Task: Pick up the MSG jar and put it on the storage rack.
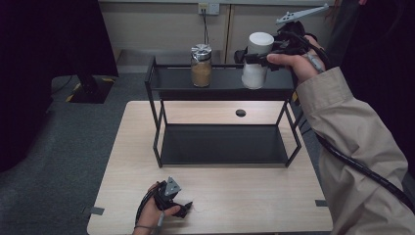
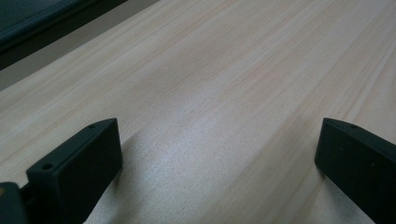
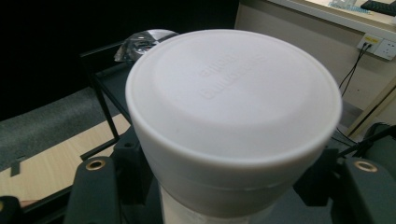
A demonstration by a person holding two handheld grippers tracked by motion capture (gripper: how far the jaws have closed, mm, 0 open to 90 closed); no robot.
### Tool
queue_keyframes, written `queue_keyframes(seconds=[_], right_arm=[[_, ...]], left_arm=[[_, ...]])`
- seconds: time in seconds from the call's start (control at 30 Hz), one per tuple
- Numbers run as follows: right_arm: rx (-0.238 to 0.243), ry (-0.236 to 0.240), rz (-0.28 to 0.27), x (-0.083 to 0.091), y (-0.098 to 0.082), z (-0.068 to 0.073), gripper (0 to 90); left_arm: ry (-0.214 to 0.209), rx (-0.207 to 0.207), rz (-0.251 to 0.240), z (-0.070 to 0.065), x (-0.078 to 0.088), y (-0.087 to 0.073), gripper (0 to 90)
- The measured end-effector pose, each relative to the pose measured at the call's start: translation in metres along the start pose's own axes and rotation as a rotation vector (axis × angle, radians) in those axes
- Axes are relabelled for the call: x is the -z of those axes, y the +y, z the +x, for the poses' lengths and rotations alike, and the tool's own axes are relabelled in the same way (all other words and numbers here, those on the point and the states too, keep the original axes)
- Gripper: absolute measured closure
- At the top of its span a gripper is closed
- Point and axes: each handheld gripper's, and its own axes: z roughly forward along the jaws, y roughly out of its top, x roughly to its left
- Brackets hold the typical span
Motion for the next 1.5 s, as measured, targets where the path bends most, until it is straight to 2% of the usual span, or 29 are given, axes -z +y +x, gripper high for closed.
queue_keyframes(seconds=[0.13,0.23,0.4,0.47,0.7,0.87,1.17,1.33,1.5], right_arm=[[-0.020,-0.014,-0.002,-0.009,0.001,-0.003,35.1],[-0.016,-0.039,0.001,-0.015,0.001,-0.002,35.1],[-0.045,-0.066,-0.002,-0.025,-0.002,-0.007,35.0],[-0.041,-0.078,0.013,-0.029,-0.001,-0.008,35.0],[-0.049,-0.077,0.017,-0.041,-0.006,-0.014,34.9],[-0.053,-0.077,0.026,-0.046,-0.007,-0.016,35.0],[-0.081,-0.083,0.003,-0.046,-0.014,-0.019,34.7],[-0.071,-0.093,-0.010,-0.047,-0.017,-0.017,34.4],[-0.082,-0.093,-0.020,-0.048,-0.020,-0.017,34.1]], left_arm=[[-0.001,-0.001,0.000,0.000,0.000,0.000,0.0],[0.001,-0.004,0.002,0.000,0.000,0.000,0.0],[0.003,-0.003,0.003,0.000,0.000,0.001,0.0],[0.003,-0.003,0.003,0.000,0.000,0.000,0.0],[0.002,-0.003,0.003,0.000,0.000,0.001,0.0],[0.002,-0.003,0.003,0.000,0.000,0.001,0.0],[0.003,-0.003,0.004,0.000,0.000,0.001,0.0],[0.003,-0.003,0.003,0.000,0.000,0.001,0.0],[0.003,-0.003,0.003,0.000,0.000,0.001,0.0]])
